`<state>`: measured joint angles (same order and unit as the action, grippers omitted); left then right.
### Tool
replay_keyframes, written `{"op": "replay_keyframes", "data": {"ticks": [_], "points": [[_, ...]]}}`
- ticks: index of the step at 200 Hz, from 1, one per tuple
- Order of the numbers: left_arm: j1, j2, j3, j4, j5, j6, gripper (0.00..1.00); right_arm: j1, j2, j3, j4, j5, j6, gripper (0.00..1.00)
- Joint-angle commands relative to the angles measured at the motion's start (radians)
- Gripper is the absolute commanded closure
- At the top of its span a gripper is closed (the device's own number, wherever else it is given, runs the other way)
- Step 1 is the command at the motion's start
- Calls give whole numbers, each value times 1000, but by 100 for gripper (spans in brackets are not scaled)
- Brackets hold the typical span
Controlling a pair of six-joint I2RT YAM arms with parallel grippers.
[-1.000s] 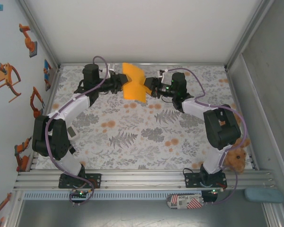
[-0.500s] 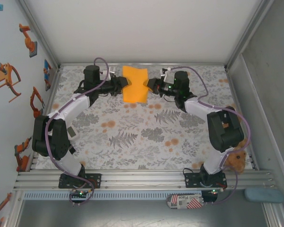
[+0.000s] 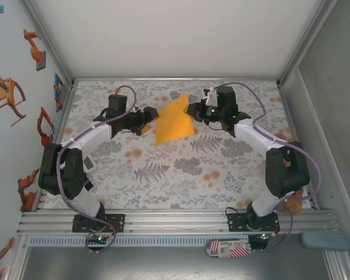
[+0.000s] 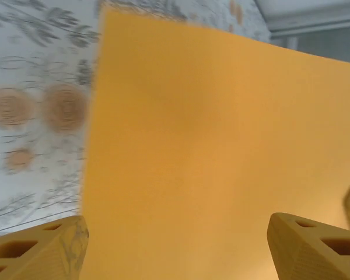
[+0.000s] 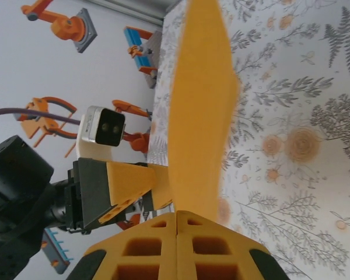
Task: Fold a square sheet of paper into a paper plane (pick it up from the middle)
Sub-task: First fold in half a square sheet of paper at the center of the table.
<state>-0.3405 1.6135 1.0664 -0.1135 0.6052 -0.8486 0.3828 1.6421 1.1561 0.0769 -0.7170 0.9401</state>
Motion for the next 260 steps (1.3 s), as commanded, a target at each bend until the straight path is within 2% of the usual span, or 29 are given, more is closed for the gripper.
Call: {"op": "replay_keyframes", "data": {"ticks": [1, 22, 54, 79, 112, 136, 185, 211, 260], "points": [[12, -80, -19, -73, -136, 72, 15, 5, -30, 48, -123, 37, -70, 100], [14, -103, -49, -39, -155, 57, 11, 29, -17, 68, -137, 72, -55, 100], [12, -84, -114, 99, -84, -24, 9, 80, 19, 96, -170, 155, -21, 100], [7, -48, -142, 142, -68, -60, 9, 123, 75, 128, -240, 224, -12, 100], [6, -24, -168, 164, -79, -56, 9, 152, 155, 121, -208, 228, 34, 100], [-11, -1, -171, 147, -82, -40, 9, 156, 146, 42, -118, 254, 72, 100], [-128, 58, -124, 13, -169, 45, 8, 155, 112, -137, -10, 295, 131, 100], [-183, 102, -87, -54, -209, 81, 9, 156, 117, -179, 5, 309, 132, 100], [-248, 200, 19, -139, -237, 84, 19, 154, 151, -182, 23, 291, 122, 100]]}}
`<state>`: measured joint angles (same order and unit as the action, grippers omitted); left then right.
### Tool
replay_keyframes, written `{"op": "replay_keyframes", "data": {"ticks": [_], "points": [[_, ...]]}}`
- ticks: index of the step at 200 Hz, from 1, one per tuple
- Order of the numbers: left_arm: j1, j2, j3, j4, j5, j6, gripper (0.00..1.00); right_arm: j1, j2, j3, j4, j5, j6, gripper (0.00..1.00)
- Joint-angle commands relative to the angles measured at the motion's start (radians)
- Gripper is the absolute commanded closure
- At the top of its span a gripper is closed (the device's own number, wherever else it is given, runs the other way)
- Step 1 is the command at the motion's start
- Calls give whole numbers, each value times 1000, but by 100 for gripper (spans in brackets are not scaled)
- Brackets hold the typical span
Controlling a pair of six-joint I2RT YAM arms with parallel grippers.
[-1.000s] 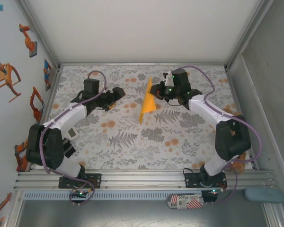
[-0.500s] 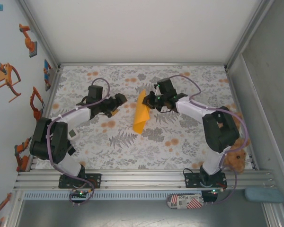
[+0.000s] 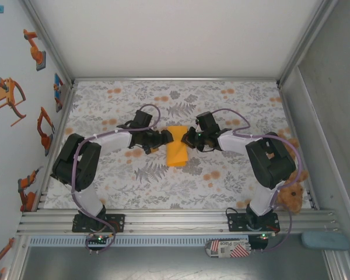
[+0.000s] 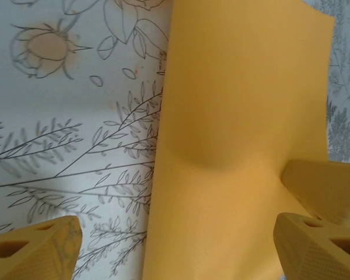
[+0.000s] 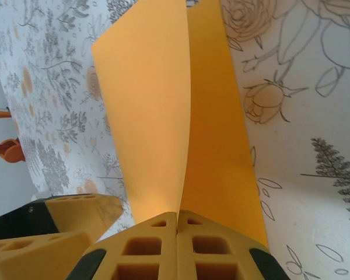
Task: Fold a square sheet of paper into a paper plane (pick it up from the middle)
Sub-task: First fold in half a square sheet of paper at the center of the table, then hold the square sheet of paper at the center of the table.
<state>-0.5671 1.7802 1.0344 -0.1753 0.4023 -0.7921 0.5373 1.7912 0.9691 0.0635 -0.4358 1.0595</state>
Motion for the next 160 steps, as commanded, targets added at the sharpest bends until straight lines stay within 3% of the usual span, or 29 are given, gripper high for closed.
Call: {"op": "replay_keyframes", "data": {"ticks": [1, 60, 92, 160], "points": [[-22, 36, 52, -78, -36, 27, 19, 0, 3, 6, 35, 10, 2, 100], [-33, 126, 116, -132, -76, 11, 36, -8, 1, 13, -1, 9, -32, 90], [-33, 151, 130, -152, -91, 8, 40, -18, -18, 3, -26, 21, -44, 77], [-53, 204, 167, -241, -169, 13, 46, -49, -82, 6, -167, 115, -137, 65]]}}
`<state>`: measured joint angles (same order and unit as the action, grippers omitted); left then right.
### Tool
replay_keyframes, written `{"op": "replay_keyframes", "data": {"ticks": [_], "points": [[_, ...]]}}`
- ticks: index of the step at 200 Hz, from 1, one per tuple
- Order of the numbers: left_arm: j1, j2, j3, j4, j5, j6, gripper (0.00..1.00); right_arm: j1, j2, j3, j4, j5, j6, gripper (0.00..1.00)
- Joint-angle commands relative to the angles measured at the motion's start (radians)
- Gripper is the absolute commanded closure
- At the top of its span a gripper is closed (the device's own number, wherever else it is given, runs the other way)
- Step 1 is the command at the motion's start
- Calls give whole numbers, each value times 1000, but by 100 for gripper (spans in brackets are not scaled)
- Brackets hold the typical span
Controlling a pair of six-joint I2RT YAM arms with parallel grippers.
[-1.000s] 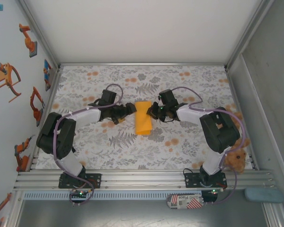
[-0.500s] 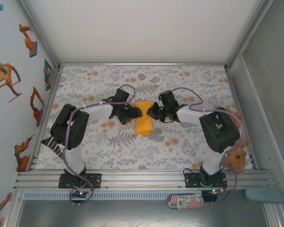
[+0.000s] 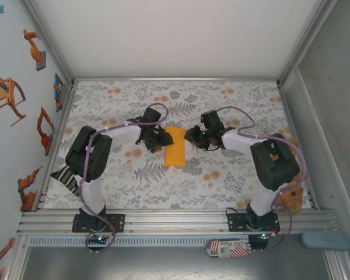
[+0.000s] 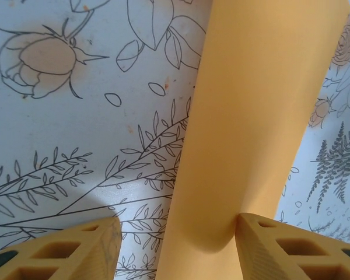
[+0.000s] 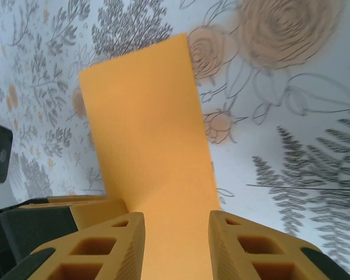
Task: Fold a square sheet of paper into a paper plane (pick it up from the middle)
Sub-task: Hold the square sheet of paper at the center of the table.
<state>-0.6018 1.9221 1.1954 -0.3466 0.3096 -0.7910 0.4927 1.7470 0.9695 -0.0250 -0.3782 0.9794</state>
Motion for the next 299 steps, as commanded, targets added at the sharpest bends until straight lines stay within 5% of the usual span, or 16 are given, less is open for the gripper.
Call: {"op": "replay_keyframes", "data": {"ticks": [1, 93, 247, 299], "points": [[-20, 63, 7, -71, -78, 12, 46, -5, -39, 5, -79, 57, -59, 65], [-47, 140, 42, -163, -190, -35, 50, 26, 56, 32, -9, -110, -99, 89], [-56, 218, 65, -206, -223, -33, 49, 26, 195, 76, -112, -125, -210, 100], [-53, 108, 124, -178, -162, 19, 47, 22, 219, 72, -180, -58, -259, 100]]}}
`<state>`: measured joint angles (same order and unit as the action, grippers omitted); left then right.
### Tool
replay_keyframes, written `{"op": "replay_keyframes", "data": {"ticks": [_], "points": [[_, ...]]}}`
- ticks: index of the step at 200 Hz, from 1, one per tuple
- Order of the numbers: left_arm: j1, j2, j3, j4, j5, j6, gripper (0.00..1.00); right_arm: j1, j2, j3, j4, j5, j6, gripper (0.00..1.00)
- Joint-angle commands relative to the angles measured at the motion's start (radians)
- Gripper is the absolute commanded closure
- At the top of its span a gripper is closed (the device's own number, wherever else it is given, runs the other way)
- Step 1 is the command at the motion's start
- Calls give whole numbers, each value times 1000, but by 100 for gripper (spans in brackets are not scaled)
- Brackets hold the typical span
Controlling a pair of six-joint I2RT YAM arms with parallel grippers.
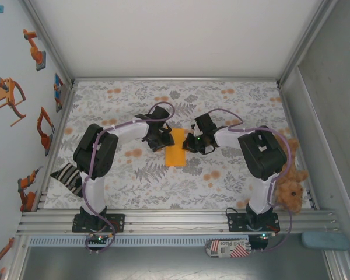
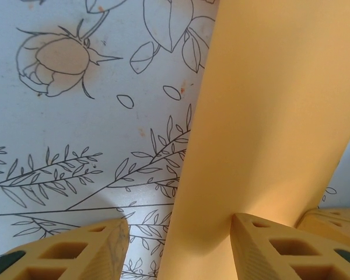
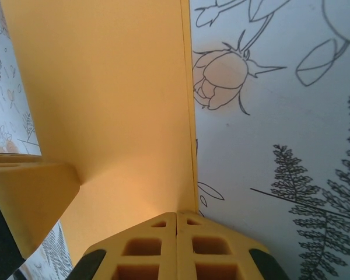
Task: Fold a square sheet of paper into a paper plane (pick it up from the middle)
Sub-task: Hold the square sheet of paper at the center of the table.
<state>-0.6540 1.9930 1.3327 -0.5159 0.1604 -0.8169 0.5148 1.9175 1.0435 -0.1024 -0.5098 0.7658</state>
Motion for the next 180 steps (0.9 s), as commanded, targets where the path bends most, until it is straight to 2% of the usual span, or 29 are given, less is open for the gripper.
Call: {"op": "replay_keyframes", "data": {"ticks": [1, 39, 86, 113, 180], "points": [[-2, 34, -11, -9, -12, 45, 47, -1, 49, -2, -103, 76, -45, 100], [-2, -68, -44, 38, 24, 33, 39, 0, 55, -11, -94, 79, -33, 100], [0, -81, -132, 156, 130, -51, 39, 0, 54, -21, -72, 78, -4, 100], [0, -79, -142, 204, 118, -99, 43, 0, 50, -50, -31, 75, 30, 100], [-6, -58, -133, 173, 90, -113, 56, 1, 38, -81, 17, 48, 91, 100]]}}
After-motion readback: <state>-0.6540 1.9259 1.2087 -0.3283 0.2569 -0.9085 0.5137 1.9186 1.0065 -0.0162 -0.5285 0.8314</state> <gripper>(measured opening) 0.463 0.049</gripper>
